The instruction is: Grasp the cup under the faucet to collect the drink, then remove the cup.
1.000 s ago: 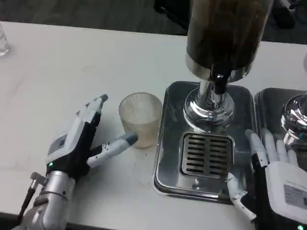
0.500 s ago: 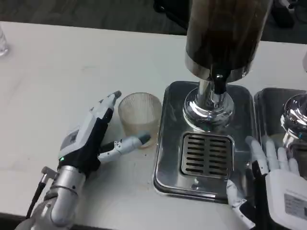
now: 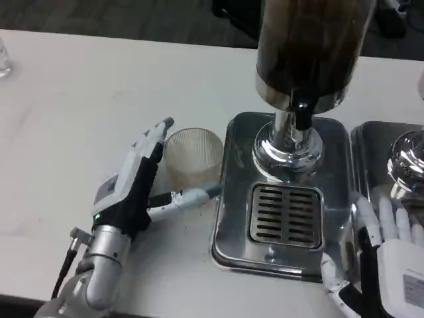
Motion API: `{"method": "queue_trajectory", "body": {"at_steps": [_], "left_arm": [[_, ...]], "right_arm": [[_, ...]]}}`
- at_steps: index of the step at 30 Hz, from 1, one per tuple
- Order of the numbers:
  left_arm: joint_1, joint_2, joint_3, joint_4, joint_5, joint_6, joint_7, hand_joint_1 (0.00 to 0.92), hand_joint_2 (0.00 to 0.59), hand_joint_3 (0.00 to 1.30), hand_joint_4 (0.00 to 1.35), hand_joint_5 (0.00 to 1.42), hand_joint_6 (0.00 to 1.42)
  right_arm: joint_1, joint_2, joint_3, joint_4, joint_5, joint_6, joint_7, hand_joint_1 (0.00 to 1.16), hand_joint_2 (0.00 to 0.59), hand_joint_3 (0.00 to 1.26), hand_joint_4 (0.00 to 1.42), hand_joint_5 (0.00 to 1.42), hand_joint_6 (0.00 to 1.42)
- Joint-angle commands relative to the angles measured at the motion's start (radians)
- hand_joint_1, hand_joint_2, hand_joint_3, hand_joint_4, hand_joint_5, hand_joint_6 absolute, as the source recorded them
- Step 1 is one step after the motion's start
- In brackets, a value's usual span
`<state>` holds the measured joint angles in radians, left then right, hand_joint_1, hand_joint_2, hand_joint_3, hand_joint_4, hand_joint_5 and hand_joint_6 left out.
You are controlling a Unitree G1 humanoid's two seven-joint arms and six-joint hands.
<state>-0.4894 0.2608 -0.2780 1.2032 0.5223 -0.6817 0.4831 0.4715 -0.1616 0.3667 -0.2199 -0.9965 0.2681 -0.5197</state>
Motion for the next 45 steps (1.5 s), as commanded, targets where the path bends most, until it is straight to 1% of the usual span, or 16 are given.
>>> {"method": "queue_trajectory", "body": {"at_steps": [1,3,6,11,16,19,21,24,26,29,32,38,40,43,44,45], "left_arm": [[-0.027,-0.008,-0.006,0.021,-0.003,-0.008,0.004,0.387,0.013,0.00,0.00,0.00,0.00],[-0.029,-0.010,-0.006,0.025,-0.005,-0.008,0.002,0.427,0.013,0.00,0.00,0.00,0.00],[-0.038,-0.017,0.000,0.035,-0.021,-0.003,-0.025,0.451,0.013,0.00,0.00,0.03,0.00],[-0.052,-0.027,0.008,0.045,-0.042,-0.001,-0.055,0.460,0.014,0.00,0.00,0.06,0.01],[-0.065,-0.038,0.011,0.053,-0.059,0.004,-0.088,0.445,0.015,0.00,0.00,0.09,0.05],[-0.071,-0.045,0.006,0.060,-0.059,0.009,-0.106,0.454,0.015,0.00,0.00,0.14,0.10],[-0.073,-0.046,0.004,0.064,-0.058,0.013,-0.117,0.465,0.023,0.00,0.00,0.18,0.18],[-0.073,-0.045,0.002,0.067,-0.056,0.017,-0.129,0.483,0.023,0.05,0.03,0.23,0.23],[-0.071,-0.043,0.002,0.070,-0.057,0.019,-0.141,0.506,0.025,0.07,0.07,0.25,0.27],[-0.071,-0.038,-0.005,0.071,-0.049,0.023,-0.146,0.538,0.035,0.11,0.14,0.33,0.37],[-0.064,-0.037,-0.012,0.070,-0.044,0.025,-0.136,0.635,0.043,0.20,0.23,0.43,0.48],[-0.056,-0.032,-0.014,0.070,-0.046,0.027,-0.101,0.668,0.044,0.36,0.42,0.59,0.60],[-0.057,-0.032,-0.016,0.070,-0.044,0.027,-0.090,0.678,0.044,0.45,0.52,0.65,0.64],[-0.056,-0.031,-0.021,0.068,-0.038,0.028,-0.048,0.691,0.045,0.54,0.62,0.74,0.72],[-0.055,-0.031,-0.024,0.067,-0.035,0.028,-0.035,0.693,0.042,0.57,0.67,0.78,0.76],[-0.055,-0.030,-0.026,0.066,-0.032,0.027,-0.020,0.697,0.038,0.61,0.70,0.82,0.80]], "right_arm": [[0.020,0.010,0.000,-0.027,-0.014,0.014,0.003,0.29,0.520,0.10,0.00,0.00,0.00],[0.025,0.011,0.000,-0.031,-0.016,0.017,0.003,0.29,0.520,0.10,0.00,0.00,0.00],[0.031,0.014,-0.002,-0.035,-0.014,0.019,0.002,0.29,0.520,0.11,0.00,0.00,0.00],[0.040,0.020,-0.002,-0.043,-0.016,0.025,0.000,0.29,0.520,0.11,0.00,0.00,0.00],[0.051,0.024,-0.004,-0.049,-0.015,0.026,-0.001,0.29,0.517,0.11,0.00,0.00,0.00],[0.055,0.029,-0.005,-0.051,-0.015,0.028,-0.005,0.30,0.516,0.11,0.00,0.00,0.00],[0.059,0.034,-0.007,-0.054,-0.014,0.030,-0.008,0.30,0.515,0.11,0.00,0.00,0.00],[0.066,0.039,-0.011,-0.057,-0.010,0.030,-0.010,0.30,0.515,0.11,0.00,0.00,0.00],[0.069,0.042,-0.013,-0.057,-0.007,0.029,-0.012,0.30,0.514,0.11,0.00,0.00,0.00],[0.073,0.044,-0.015,-0.057,-0.004,0.026,-0.013,0.30,0.514,0.11,0.00,0.00,0.00],[0.069,0.046,-0.013,-0.054,-0.002,0.022,-0.012,0.30,0.514,0.11,0.00,0.00,0.00],[0.065,0.048,-0.013,-0.050,0.002,0.020,-0.011,0.30,0.514,0.11,0.00,0.00,0.04],[0.066,0.049,-0.015,-0.049,0.006,0.018,-0.012,0.30,0.514,0.11,0.00,0.00,0.04],[0.065,0.050,-0.016,-0.046,0.008,0.017,-0.015,0.30,0.514,0.11,0.00,0.00,0.04],[0.065,0.051,-0.016,-0.046,0.008,0.017,-0.016,0.30,0.514,0.11,0.00,0.00,0.04],[0.064,0.051,-0.016,-0.045,0.008,0.017,-0.016,0.30,0.514,0.11,0.00,0.00,0.04]]}}
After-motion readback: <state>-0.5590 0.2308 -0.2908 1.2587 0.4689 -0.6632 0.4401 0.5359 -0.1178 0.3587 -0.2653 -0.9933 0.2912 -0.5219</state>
